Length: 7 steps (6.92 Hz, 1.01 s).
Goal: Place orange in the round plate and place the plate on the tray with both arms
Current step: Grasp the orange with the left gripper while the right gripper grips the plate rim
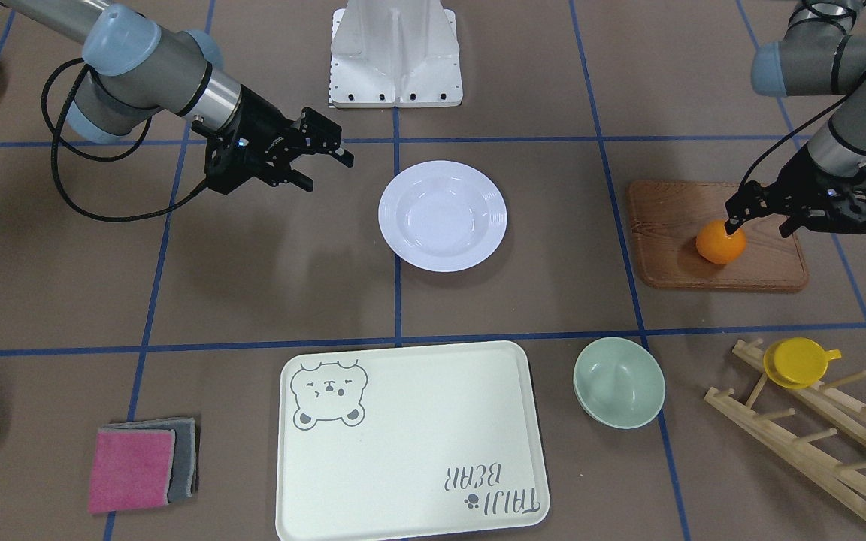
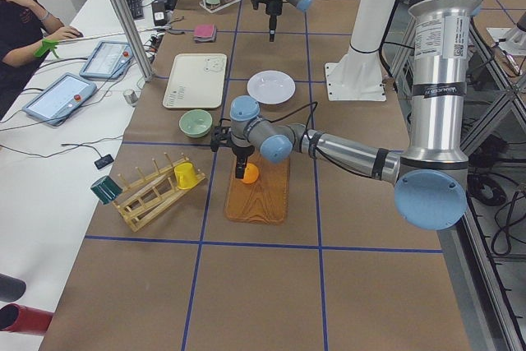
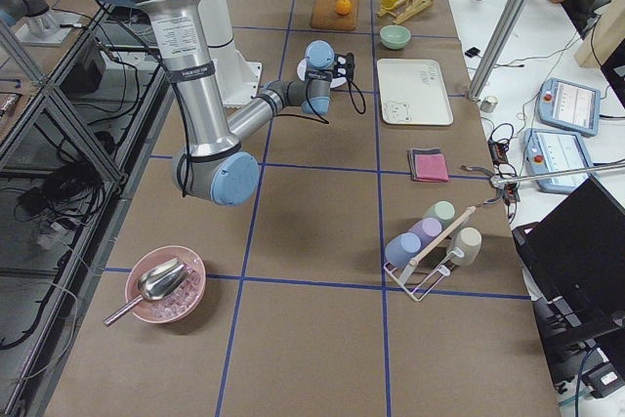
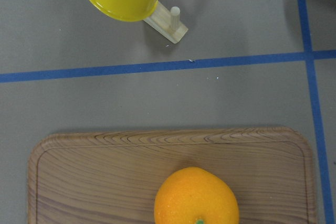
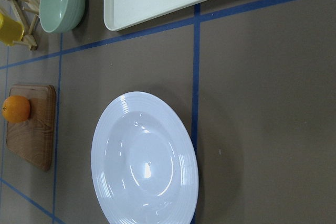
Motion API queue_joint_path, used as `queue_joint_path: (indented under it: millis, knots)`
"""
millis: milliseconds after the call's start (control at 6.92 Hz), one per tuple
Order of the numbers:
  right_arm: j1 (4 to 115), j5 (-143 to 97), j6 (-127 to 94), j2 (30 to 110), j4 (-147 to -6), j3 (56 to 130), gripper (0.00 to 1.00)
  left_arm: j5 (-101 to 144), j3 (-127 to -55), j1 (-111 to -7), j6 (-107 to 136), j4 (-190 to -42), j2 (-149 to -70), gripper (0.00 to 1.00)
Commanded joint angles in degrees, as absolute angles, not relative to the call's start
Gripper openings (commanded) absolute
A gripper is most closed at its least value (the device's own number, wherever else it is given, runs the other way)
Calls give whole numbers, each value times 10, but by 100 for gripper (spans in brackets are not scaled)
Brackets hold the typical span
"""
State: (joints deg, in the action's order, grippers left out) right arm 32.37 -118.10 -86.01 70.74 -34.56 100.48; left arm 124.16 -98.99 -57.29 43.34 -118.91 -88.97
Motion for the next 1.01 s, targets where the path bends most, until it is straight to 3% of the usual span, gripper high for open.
queue_joint_path:
  millis: [0,867]
  knots:
    - [307,-1162,-865,707,-338,1004,95,1218,-954,-543,480,-1229,-908,98]
    - [295,-1153,-864,707,-336,999,95,1218,-944,-514,508,-1233,-906,97]
